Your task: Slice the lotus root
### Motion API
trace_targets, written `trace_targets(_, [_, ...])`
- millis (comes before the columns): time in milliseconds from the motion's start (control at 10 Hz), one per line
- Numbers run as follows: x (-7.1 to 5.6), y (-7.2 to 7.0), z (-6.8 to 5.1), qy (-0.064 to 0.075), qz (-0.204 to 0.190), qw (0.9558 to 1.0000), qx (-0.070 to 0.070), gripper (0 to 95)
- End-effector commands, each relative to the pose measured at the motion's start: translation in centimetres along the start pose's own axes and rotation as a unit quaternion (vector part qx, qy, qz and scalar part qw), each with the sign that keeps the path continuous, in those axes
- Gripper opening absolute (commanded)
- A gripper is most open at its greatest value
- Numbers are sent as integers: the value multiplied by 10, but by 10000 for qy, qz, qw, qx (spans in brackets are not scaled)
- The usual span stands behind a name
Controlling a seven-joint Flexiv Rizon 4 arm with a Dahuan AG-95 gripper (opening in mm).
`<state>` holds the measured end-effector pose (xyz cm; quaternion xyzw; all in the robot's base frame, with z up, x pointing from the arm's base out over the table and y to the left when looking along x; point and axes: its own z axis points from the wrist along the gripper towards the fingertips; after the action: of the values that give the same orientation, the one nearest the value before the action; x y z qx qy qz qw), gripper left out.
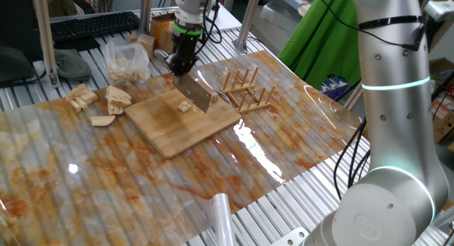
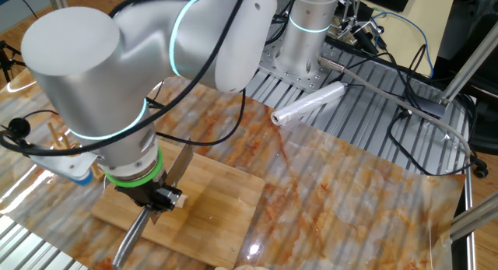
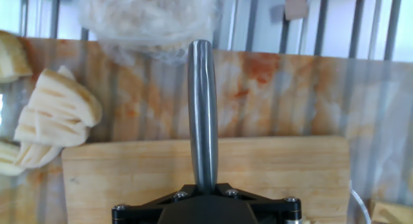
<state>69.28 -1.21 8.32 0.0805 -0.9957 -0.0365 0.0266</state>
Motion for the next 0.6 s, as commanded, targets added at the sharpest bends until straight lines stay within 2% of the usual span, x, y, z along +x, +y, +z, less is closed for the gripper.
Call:
trace_targets(100, [0, 1, 0, -6, -58, 10000, 9, 0])
trace_targets(300, [2, 0, -4, 7, -151, 9999, 10, 0])
trace_targets(500, [11, 0, -4, 20, -207, 9998, 5, 0])
trace_targets(600, [11, 0, -4, 20, -207, 9998, 5, 0])
